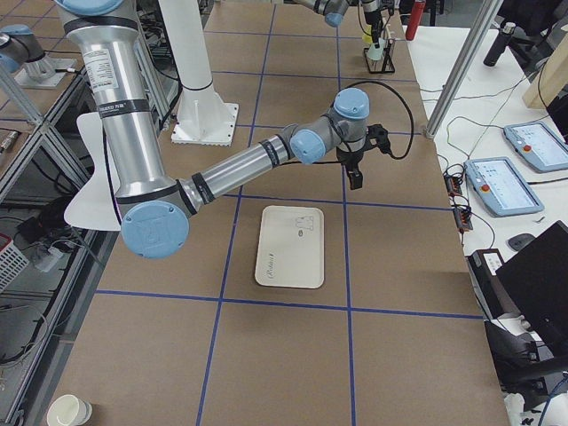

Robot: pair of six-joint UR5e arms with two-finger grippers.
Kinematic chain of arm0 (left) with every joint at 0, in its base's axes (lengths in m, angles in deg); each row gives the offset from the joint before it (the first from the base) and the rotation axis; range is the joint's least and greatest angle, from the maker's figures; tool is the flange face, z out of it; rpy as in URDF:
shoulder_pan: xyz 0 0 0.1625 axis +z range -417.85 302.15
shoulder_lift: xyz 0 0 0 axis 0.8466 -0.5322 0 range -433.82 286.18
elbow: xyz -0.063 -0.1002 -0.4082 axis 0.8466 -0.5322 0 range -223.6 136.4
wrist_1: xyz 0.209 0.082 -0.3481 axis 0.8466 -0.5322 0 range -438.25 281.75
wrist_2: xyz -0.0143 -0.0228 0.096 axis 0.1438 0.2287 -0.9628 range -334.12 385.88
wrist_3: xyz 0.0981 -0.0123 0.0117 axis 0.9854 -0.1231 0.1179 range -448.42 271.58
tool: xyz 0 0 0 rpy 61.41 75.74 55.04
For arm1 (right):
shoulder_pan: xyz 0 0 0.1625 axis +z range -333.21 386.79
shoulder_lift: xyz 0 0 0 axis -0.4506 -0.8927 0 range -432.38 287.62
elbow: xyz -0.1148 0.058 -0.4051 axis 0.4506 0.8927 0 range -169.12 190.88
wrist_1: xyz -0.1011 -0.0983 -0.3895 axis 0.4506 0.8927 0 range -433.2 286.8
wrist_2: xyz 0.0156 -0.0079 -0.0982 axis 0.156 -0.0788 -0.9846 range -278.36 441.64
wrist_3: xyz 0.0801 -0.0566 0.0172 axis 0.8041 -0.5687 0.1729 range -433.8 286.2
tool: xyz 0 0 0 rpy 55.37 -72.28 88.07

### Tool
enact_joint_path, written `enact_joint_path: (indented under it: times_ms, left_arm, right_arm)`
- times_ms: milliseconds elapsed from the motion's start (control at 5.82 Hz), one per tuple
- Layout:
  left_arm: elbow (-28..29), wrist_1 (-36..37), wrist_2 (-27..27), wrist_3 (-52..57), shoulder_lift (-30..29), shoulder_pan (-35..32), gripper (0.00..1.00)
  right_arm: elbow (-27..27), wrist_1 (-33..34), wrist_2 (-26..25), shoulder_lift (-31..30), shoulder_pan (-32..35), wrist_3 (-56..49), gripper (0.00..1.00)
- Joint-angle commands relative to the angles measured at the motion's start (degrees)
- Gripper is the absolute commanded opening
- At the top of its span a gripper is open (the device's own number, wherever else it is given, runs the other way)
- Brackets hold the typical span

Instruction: Left arm grabs green cup and hands to right arm on tray

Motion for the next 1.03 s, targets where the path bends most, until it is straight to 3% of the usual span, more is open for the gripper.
enact_joint_path:
  times_ms: [0,344,515,687,859]
  left_arm:
    - [0.56,-0.06,-0.02,0.15,-0.02,0.00,0.93]
    - [0.56,-0.06,-0.02,0.15,0.07,0.00,0.93]
    - [0.56,-0.06,-0.02,0.15,0.07,0.00,0.87]
    - [0.30,-0.06,-0.02,0.06,0.16,0.00,0.75]
    - [-0.22,-0.06,0.07,-0.03,0.68,0.00,0.51]
  right_arm:
    - [0.00,0.00,0.09,0.00,0.00,0.00,1.00]
    - [0.09,0.00,0.00,0.00,0.00,0.00,1.00]
    - [0.09,0.00,0.00,0.00,0.00,0.00,1.00]
    - [0.00,0.00,0.09,0.00,0.00,0.00,1.00]
    - [-0.09,0.00,0.09,0.00,0.00,0.00,1.00]
